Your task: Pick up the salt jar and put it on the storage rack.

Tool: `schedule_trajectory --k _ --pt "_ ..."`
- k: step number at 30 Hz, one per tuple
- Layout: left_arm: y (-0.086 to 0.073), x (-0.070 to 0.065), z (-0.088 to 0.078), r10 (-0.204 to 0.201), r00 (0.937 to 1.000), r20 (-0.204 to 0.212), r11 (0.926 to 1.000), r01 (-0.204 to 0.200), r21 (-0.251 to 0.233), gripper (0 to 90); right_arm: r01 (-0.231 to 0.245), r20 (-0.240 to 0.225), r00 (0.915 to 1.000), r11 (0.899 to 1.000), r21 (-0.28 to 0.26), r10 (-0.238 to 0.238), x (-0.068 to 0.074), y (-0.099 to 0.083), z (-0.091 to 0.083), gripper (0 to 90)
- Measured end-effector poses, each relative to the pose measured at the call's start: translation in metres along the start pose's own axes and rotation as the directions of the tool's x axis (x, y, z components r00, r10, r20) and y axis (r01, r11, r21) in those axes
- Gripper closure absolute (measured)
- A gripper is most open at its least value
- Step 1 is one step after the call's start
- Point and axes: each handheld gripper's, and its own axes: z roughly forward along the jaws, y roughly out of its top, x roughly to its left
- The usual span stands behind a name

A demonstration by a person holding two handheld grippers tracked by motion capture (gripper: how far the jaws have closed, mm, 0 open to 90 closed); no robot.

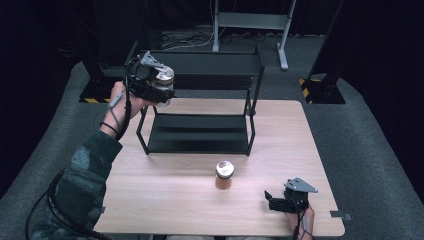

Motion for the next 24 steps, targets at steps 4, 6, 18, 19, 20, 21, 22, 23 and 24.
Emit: schedule_trajectory --k 4,6,18,19,20,21,22,23,24 --pt "0.005 0.0 -0.002 0.006 1.0 -0.004 1.0 -0.006 -0.002 30.7 0.0 0.0 1.0 1.0 0.001 0.0 0.0 0.0 0.0 0.0" --pt "0.007 0.0 -0.003 0.007 1.0 -0.006 1.0 -0.007 -0.005 30.8 -0.001 0.0 1.0 1.0 0.001 0.001 0.0 0.0 0.0 0.0" --pt "0.02 0.001 -0.004 0.008 1.0 -0.005 0.9999 -0.008 -0.015 30.8 0.0 0.0 1.0 1.0 0.002 0.0 0.0 0.0 0.0 0.0" --pt "0.021 0.001 -0.004 0.009 0.9999 -0.006 0.9999 -0.01 -0.014 30.7 0.0 0.001 1.0 1.0 0.002 0.0 0.0 0.0 0.0 0.0" --pt "0.022 0.002 -0.005 0.01 0.9999 -0.005 0.9998 -0.01 -0.014 30.8 0.0 0.001 1.0 1.0 0.001 0.0 0.0 0.0 0.0 0.0" --pt "0.023 0.002 -0.005 0.009 0.9999 -0.006 0.9998 -0.009 -0.015 30.7 0.0 0.001 1.0 1.0 0.001 0.0 0.0 0.0 0.0 0.0" --pt "0.024 0.002 -0.005 0.008 1.0 -0.006 0.9998 -0.008 -0.017 30.8 -0.001 0.002 1.0 1.0 0.001 0.001 0.0 0.0 0.0 0.0" --pt "0.025 0.002 -0.005 0.008 0.9999 -0.007 0.9998 -0.008 -0.018 30.7 -0.001 0.001 1.0 1.0 0.001 0.001 0.0 0.0 0.0 0.0" --pt "0.027 0.002 -0.006 0.01 0.9999 -0.008 0.9998 -0.01 -0.017 30.7 -0.002 0.002 1.0 1.0 0.001 0.002 0.0 0.0 0.0 0.0"
